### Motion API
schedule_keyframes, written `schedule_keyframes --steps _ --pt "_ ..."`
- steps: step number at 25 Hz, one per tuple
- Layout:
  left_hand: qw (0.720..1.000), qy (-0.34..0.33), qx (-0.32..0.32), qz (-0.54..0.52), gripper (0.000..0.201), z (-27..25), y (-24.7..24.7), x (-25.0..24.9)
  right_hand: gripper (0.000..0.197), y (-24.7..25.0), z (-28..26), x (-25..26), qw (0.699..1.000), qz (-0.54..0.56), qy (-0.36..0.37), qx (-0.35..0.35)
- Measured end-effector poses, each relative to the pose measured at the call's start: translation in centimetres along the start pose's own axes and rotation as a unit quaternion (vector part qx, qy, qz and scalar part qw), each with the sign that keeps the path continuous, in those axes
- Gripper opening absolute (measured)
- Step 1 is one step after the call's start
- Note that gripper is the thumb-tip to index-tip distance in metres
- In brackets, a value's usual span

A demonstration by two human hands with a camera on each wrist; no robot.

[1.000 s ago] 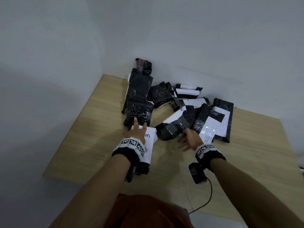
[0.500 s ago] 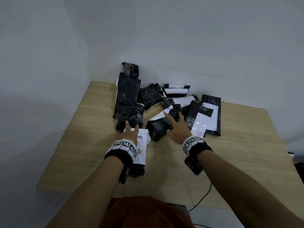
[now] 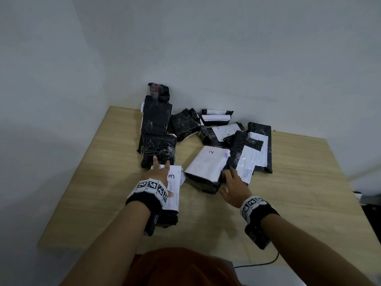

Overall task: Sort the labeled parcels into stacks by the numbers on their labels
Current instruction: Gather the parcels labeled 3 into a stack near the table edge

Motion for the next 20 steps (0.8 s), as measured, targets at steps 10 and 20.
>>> schedule_keyframes --steps 10,20 --pt "1.000 0.027 0.003 0.002 0.126 0.3 1.3 3.1 0.055 -0.6 2.7 0.3 0.846 0.470 -0.252 -0.016" --pt "1.000 0.012 0.010 0.007 0.128 1.7 1.5 3.5 0.131 -7.3 1.0 4.1 0.854 0.425 -0.179 0.243"
Point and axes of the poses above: each hand's wrist, its own z-axis towards the middle knuckle, its own y-axis out of the back of the hand, x = y × z, the point moved 7 cm from there along z, towards the middle knuckle, and after that the axes turned 3 degrees about x, right-handed, at the moved point
